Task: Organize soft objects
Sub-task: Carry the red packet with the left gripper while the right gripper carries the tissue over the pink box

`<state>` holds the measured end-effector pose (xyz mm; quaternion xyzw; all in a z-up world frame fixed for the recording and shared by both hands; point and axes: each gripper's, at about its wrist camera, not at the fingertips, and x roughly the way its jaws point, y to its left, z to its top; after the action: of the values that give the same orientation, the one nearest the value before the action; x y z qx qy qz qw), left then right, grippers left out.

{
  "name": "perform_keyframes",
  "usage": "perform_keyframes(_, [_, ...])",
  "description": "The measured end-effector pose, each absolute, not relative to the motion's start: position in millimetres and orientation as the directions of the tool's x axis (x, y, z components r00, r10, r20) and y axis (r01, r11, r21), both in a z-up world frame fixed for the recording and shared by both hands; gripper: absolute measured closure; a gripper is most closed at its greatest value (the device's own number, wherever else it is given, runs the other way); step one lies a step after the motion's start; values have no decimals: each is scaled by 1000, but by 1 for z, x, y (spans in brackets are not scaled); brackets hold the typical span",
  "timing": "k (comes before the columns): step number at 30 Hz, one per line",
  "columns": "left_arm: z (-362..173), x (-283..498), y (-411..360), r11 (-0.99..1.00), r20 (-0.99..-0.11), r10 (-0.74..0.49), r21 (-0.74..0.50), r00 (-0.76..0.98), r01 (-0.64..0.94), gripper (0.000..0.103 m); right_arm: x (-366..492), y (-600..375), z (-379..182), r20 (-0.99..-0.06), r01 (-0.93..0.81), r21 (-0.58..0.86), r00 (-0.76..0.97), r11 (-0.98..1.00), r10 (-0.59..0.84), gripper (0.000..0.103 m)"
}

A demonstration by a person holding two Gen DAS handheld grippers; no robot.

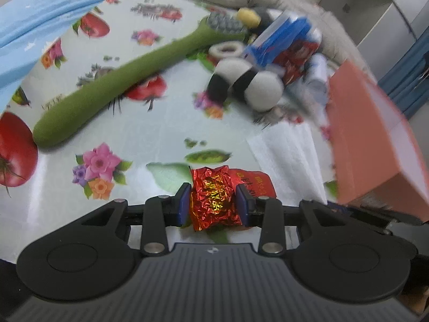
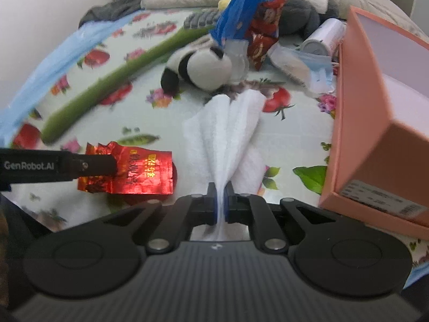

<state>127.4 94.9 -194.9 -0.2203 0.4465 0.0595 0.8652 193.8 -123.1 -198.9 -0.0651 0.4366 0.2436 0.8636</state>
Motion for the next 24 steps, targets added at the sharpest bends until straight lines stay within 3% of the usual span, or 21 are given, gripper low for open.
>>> perform_keyframes(13, [-88, 119, 79, 912, -684, -86, -347, 725, -220, 62, 175, -157, -97, -620, -478, 149, 637, 865, 459, 95])
perform_keyframes(24, [-30, 118, 54, 927, -601, -91, -342, 794, -153, 62, 175, -191, -49, -514, -462, 142, 722, 875, 464, 95])
